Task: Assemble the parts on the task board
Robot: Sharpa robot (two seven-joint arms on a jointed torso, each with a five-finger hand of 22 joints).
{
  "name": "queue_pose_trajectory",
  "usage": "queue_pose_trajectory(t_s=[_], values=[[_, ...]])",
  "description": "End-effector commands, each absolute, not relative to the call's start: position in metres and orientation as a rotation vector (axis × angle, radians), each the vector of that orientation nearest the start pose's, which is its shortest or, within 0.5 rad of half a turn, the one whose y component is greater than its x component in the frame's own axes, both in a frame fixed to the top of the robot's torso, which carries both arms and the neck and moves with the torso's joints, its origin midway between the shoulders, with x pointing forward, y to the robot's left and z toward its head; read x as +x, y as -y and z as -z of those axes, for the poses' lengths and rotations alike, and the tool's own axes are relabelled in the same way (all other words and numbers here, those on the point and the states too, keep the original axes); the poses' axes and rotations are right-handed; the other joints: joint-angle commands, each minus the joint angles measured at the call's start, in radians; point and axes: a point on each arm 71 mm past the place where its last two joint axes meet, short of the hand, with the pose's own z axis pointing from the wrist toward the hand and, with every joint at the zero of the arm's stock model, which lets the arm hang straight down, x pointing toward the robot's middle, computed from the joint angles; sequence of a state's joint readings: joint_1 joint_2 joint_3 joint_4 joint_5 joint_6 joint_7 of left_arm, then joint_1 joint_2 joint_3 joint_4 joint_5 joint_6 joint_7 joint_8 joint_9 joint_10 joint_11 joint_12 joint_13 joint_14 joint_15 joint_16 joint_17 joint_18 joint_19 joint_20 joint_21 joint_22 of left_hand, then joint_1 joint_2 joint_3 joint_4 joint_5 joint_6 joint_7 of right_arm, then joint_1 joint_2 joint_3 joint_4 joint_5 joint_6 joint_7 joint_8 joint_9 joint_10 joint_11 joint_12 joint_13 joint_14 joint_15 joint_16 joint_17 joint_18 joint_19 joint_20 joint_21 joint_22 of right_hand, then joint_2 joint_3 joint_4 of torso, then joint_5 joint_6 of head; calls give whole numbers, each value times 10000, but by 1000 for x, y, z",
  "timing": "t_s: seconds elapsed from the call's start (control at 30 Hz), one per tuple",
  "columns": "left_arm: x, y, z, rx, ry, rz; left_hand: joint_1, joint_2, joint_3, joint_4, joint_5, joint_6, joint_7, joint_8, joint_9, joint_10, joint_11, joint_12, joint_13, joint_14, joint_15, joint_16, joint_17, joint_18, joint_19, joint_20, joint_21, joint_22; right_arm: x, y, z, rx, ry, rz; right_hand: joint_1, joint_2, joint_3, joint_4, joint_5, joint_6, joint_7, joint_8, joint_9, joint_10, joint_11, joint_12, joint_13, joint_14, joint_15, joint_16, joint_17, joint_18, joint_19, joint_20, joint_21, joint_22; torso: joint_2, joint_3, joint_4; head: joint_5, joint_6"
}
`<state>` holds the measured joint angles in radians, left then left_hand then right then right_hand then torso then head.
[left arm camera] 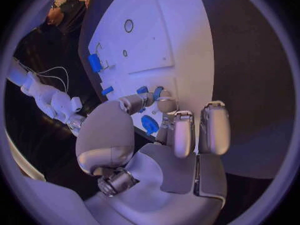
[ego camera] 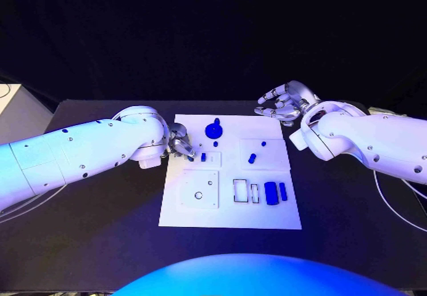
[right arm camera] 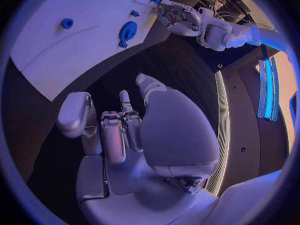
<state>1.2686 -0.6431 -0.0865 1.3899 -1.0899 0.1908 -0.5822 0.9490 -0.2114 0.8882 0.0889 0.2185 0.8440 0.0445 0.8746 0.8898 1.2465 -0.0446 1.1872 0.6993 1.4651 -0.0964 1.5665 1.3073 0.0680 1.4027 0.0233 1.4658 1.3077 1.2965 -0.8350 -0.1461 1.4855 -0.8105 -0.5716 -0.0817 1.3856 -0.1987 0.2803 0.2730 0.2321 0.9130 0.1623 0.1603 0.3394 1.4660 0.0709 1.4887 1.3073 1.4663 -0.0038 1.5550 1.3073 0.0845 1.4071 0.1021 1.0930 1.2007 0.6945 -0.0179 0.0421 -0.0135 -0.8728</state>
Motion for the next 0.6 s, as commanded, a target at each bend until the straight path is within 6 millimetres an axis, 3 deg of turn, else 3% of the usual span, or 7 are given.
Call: queue_pose_trajectory(t_s=[0.03, 0.6], values=[[499, -157, 222, -646, -23825, 3404, -133, -32, -53, -71, -52, 427, -333, 6, 8, 6, -83, -27, -11, 1057, -50, 43, 2635, -98, 10, -80, -8, -6, 503, 227, 175, 5127, -15995, -8017, -89, -31, 13, 32, 63, -90, 14, -21, -8, 290, 76, -49, 1925, 922, 54, -39, 2148, 144, -50, -12, -51, -13, 5, -6, 3, -2, 2], [501, -157, 222, -750, -23804, 3366, -321, -81, -1075, 359, -67, 500, -340, -8, -46, -45, -86, 7, -66, 1057, -59, 43, 2635, -97, 15, -97, -33, -8, 503, 227, 175, 5130, -15967, -8017, -119, -23, 18, 44, 62, -92, 14, -13, -6, 285, 76, -55, 1919, 922, 53, -41, 2145, 147, -52, -13, -75, -26, 0, -1, 0, -13, 2]])
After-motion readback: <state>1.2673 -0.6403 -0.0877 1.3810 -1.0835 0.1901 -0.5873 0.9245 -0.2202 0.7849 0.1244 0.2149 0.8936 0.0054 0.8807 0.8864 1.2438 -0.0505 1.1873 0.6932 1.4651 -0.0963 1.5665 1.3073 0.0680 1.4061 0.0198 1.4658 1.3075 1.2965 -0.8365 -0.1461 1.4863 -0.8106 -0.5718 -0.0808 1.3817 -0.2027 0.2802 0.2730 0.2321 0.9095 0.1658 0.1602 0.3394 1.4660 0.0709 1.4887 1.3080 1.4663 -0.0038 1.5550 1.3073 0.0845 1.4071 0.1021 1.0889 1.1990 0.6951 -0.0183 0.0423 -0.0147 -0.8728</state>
